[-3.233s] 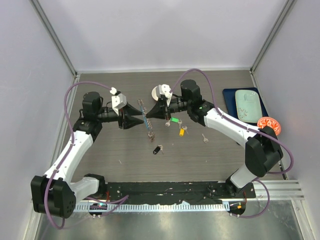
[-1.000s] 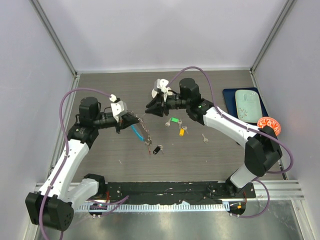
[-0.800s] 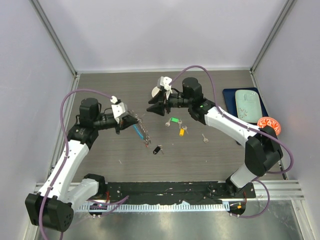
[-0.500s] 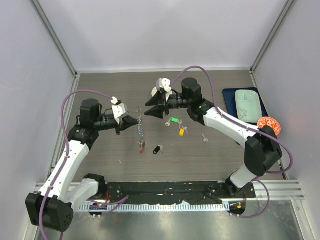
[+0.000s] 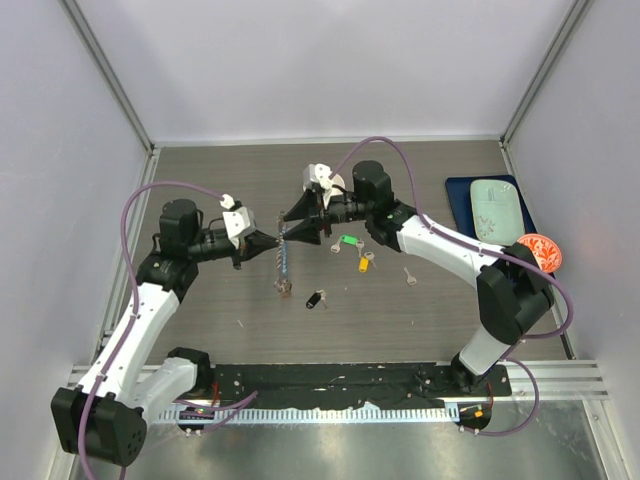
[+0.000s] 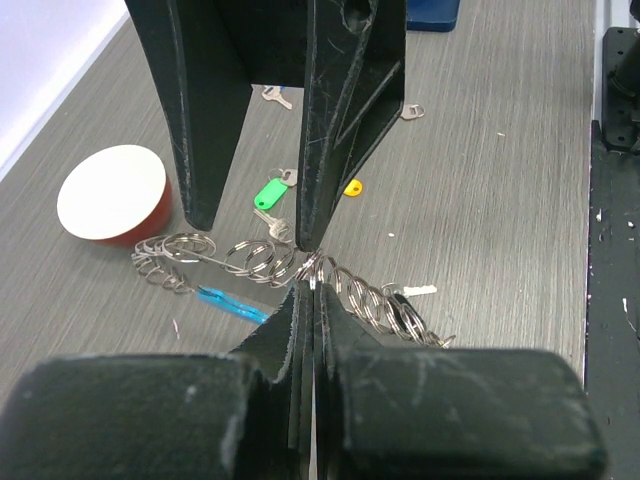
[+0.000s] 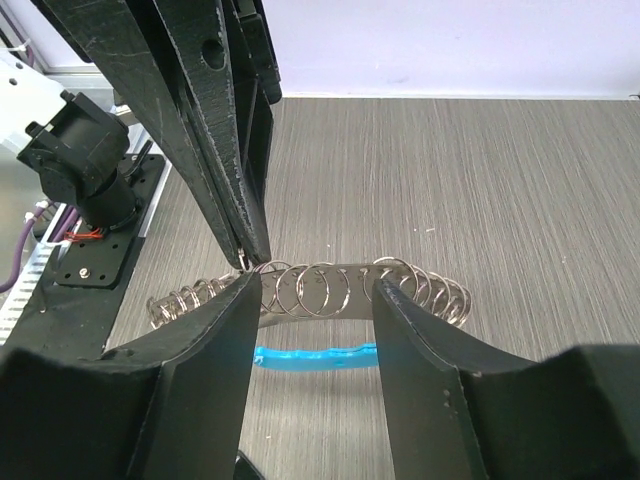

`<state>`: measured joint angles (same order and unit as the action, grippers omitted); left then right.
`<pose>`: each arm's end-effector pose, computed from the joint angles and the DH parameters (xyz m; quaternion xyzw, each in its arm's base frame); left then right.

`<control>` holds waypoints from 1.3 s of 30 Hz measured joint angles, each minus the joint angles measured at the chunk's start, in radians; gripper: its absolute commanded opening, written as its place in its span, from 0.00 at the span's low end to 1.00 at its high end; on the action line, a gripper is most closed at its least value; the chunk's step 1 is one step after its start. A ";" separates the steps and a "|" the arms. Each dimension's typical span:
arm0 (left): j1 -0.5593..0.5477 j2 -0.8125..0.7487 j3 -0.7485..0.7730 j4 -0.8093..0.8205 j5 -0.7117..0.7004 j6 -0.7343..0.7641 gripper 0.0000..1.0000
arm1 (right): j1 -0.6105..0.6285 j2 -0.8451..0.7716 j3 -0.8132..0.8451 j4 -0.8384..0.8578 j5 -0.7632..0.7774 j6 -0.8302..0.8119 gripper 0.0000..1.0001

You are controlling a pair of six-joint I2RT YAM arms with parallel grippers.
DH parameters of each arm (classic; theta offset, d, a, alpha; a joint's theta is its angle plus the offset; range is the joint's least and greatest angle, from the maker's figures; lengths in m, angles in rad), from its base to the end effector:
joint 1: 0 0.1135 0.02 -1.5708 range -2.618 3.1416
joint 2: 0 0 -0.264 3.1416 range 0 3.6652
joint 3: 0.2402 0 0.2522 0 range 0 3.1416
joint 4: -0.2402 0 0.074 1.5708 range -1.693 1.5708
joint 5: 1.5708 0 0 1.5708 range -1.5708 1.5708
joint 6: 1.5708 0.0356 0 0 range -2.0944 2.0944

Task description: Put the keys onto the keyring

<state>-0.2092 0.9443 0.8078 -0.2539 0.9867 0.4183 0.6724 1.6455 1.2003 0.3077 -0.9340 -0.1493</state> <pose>0.1921 -0.0711 0.3178 0.4765 0.6147 -0.3402 0.5285 0.2802 0.2596 0.3124 -0.5400 0.4991 0.4796 0.4788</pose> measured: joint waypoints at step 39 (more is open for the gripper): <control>-0.001 -0.020 -0.004 0.037 0.008 -0.026 0.00 | -0.030 0.003 -0.026 0.077 0.298 0.144 0.53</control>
<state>-0.2104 0.9241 0.8036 -0.2173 0.9947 0.3927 0.6426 1.6489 1.1740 0.3843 -0.6365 -0.0051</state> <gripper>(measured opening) 0.011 0.529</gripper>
